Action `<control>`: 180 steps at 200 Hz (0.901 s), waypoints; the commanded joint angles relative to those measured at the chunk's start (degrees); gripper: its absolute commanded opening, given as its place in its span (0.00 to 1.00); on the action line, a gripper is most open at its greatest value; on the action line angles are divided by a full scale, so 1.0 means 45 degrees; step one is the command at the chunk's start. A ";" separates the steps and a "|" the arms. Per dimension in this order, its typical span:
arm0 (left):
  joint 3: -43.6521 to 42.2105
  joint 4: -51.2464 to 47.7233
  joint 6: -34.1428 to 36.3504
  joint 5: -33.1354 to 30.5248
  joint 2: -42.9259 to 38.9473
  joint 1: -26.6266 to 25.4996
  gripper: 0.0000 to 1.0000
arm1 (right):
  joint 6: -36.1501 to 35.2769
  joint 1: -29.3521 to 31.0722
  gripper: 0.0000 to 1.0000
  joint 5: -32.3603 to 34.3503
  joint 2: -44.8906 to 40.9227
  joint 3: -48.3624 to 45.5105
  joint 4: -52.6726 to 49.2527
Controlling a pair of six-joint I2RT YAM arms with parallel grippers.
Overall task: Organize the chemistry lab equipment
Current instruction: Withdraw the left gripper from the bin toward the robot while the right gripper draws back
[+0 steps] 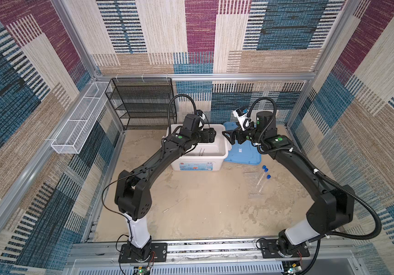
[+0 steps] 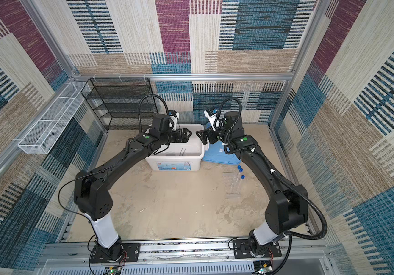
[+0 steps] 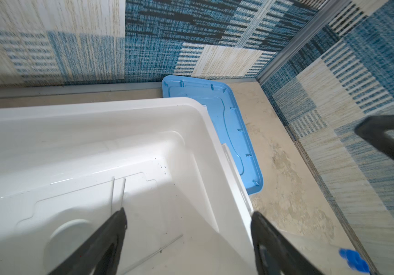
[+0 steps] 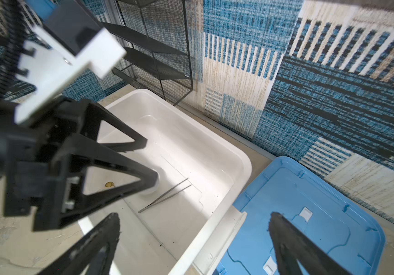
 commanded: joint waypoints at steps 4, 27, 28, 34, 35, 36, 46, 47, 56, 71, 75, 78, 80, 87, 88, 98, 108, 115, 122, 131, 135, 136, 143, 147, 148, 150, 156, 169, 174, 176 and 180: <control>-0.1158 -0.0492 0.1944 -0.0231 -0.1751 0.0017 0.83 | 0.0281 0.0001 0.99 -0.0529 -0.0948 -0.0713 0.0900; -0.1892 -0.2005 0.3026 0.0071 -0.3412 0.0021 0.82 | 0.0448 0.0001 0.98 -0.0736 -0.1989 -0.1584 0.1059; -0.1895 -0.2115 0.3055 0.0096 -0.3471 0.0015 0.82 | 0.0447 0.0000 0.98 -0.0758 -0.2036 -0.1630 0.1081; -0.1967 -0.2791 0.3393 0.0172 -0.3804 0.0010 0.82 | 0.0454 0.0002 0.98 -0.0991 -0.2363 -0.1954 0.1198; -0.1982 -0.2899 0.3434 0.0185 -0.3872 0.0010 0.82 | 0.0459 0.0001 0.98 -0.1022 -0.2428 -0.1990 0.1219; -0.1999 -0.3021 0.3464 0.0192 -0.3906 0.0010 0.82 | 0.0462 0.0000 0.98 -0.1077 -0.2490 -0.2058 0.1239; -0.2350 -0.4022 0.3719 0.0001 -0.4551 0.0011 0.81 | 0.0603 0.0000 0.98 -0.1485 -0.3037 -0.2624 0.1541; -0.2397 -0.4090 0.3734 -0.0037 -0.4626 0.0020 0.81 | 0.0612 0.0000 0.98 -0.1513 -0.3087 -0.2687 0.1566; -0.3015 -0.4584 0.3835 -0.0281 -0.5317 0.0010 0.80 | 0.0823 0.0000 0.98 -0.1882 -0.3539 -0.3148 0.1882; -0.3959 -0.5109 0.3862 -0.0553 -0.6405 0.0010 0.78 | 0.1092 0.0086 0.97 -0.2531 -0.4125 -0.3841 0.2378; -0.4141 -0.5256 0.3770 -0.0632 -0.6622 0.0010 0.78 | 0.1125 0.0165 0.97 -0.2678 -0.4221 -0.3974 0.2459; -0.4295 -0.5409 0.3719 -0.0669 -0.6768 0.0020 0.77 | 0.1153 0.0225 0.97 -0.2777 -0.4266 -0.4048 0.2495; -0.4373 -0.5521 0.3668 -0.0692 -0.6864 0.0022 0.77 | 0.1174 0.0300 0.97 -0.2812 -0.4284 -0.4095 0.2515; -0.4614 -0.5856 0.3430 -0.0717 -0.7158 0.0015 0.77 | 0.1173 0.0658 0.97 -0.2798 -0.4275 -0.4176 0.2485; -0.4653 -0.5906 0.3384 -0.0718 -0.7199 0.0012 0.76 | 0.1180 0.0720 0.96 -0.2795 -0.4263 -0.4185 0.2467; -0.5127 -0.6197 0.2903 -0.0701 -0.7609 0.0011 0.76 | 0.0819 0.1541 0.96 -0.2640 -0.4063 -0.4162 0.2139; -0.5684 -0.6392 0.2290 -0.0761 -0.8002 0.0015 0.74 | 0.0491 0.2367 0.96 -0.2499 -0.3796 -0.4166 0.1860; -0.6081 -0.6450 0.1817 -0.0886 -0.8262 0.0010 0.71 | 0.0466 0.2761 0.96 -0.2511 -0.3613 -0.4254 0.1816; -0.6481 -0.6486 0.1215 -0.1047 -0.8493 0.0010 0.71 | 0.0498 0.3047 0.96 -0.2567 -0.3492 -0.4384 0.1825; -0.7125 -0.6405 0.0553 -0.1061 -0.8738 0.0012 0.71 | 0.0548 0.3357 0.96 -0.2591 -0.3346 -0.4633 0.1943; -0.7412 -0.6346 0.0284 -0.1069 -0.8857 0.0020 0.71 | 0.0571 0.3474 0.96 -0.2576 -0.3302 -0.4739 0.2041; -0.7487 -0.6336 0.0210 -0.1070 -0.8879 0.0015 0.71 | 0.0586 0.3504 0.96 -0.2577 -0.3298 -0.4789 0.2070; -0.8000 -0.6175 -0.0231 -0.1094 -0.9053 0.0010 0.71 | 0.0661 0.3708 0.96 -0.2574 -0.3272 -0.5018 0.2272; -0.8269 -0.6069 -0.0454 -0.1167 -0.9166 0.0025 0.71 | 0.0698 0.3794 0.96 -0.2563 -0.3256 -0.5162 0.2389; -0.8365 -0.6032 -0.0540 -0.1187 -0.9189 0.0017 0.71 | 0.0708 0.3811 0.96 -0.2570 -0.3245 -0.5196 0.2420; -0.8525 -0.5984 -0.0683 -0.1251 -0.9227 0.0022 0.71 | 0.0716 0.3858 0.96 -0.2590 -0.3223 -0.5266 0.2467; -0.8995 -0.5792 -0.1080 -0.1424 -0.9369 0.0019 0.71 | 0.0735 0.3964 0.96 -0.2595 -0.3187 -0.5435 0.2568; -1.0015 -0.5231 -0.1806 -0.1736 -0.9585 0.0018 0.71 | 0.0732 0.4155 0.97 -0.2557 -0.3070 -0.5661 0.2642; -1.0383 -0.5022 -0.2081 -0.2002 -0.9617 0.0029 0.71 | 0.0732 0.4188 0.96 -0.2550 -0.3019 -0.5720 0.2645; -1.0582 -0.4946 -0.2235 -0.2114 -0.9636 0.0029 0.71 | 0.0727 0.4196 0.97 -0.2556 -0.2995 -0.5743 0.2645; -1.0902 -0.4745 -0.2478 -0.2227 -0.9678 0.0030 0.71 | 0.0749 0.4211 0.97 -0.2547 -0.2972 -0.5783 0.2655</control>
